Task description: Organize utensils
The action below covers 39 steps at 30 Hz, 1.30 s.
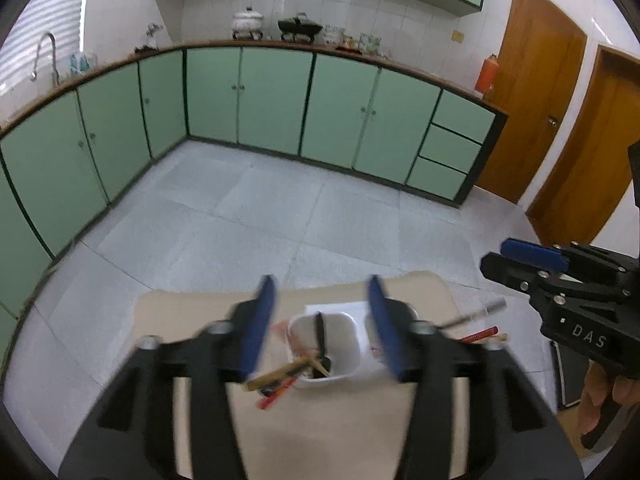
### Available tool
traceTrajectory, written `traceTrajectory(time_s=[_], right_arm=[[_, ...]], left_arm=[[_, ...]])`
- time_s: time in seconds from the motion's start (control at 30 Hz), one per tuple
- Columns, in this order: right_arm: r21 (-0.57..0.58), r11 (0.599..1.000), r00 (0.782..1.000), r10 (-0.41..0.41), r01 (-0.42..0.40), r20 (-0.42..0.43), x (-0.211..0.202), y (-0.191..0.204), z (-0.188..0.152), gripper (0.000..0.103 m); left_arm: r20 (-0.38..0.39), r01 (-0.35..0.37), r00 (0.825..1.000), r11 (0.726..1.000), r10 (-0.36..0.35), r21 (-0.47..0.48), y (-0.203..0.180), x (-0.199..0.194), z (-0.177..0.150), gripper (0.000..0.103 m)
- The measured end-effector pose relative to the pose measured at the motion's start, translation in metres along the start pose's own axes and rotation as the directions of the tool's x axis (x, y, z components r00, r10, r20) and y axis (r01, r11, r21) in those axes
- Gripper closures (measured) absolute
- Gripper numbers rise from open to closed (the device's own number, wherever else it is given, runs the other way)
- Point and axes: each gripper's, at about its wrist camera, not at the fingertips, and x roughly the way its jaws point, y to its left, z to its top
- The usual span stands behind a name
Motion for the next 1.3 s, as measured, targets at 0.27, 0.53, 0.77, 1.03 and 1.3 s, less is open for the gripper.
traceTrajectory(time_s=[0.27, 0.53, 0.77, 1.03, 1.3], right_arm=[[0.033, 0.999, 0.999, 0.012, -0.014, 0.042, -0.028, -0.007, -0.010, 0.069], [0.070, 0.995, 0.974, -0.080, 0.067, 0.211, -0.086, -0.001, -0.063, 0.016], [0.067, 0.989, 0.930, -0.150, 0.135, 0.336, -0.136, 0.023, -0.149, 0.006], [0.131, 0.975, 0.934, -0.210, 0.179, 0.290, -0.175, 0.062, -0.262, 0.006], [0.110, 0.986, 0.952, -0.153, 0.128, 0.264, -0.242, 0.105, -0.361, 0.006]], left_arm=[[0.039, -0.037, 0.999, 0.999, 0.037, 0.010, 0.004, -0.038, -0.003, 0.019], [0.052, -0.159, 0.986, 0.987, 0.157, 0.019, 0.021, -0.083, -0.047, 0.006], [0.064, -0.302, 0.951, 0.953, 0.303, -0.027, 0.036, -0.136, -0.115, 0.005], [0.081, -0.356, 0.931, 0.934, 0.357, -0.024, 0.011, -0.212, -0.211, 0.005], [0.094, -0.261, 0.960, 0.964, 0.264, -0.042, -0.020, -0.301, -0.303, 0.005]])
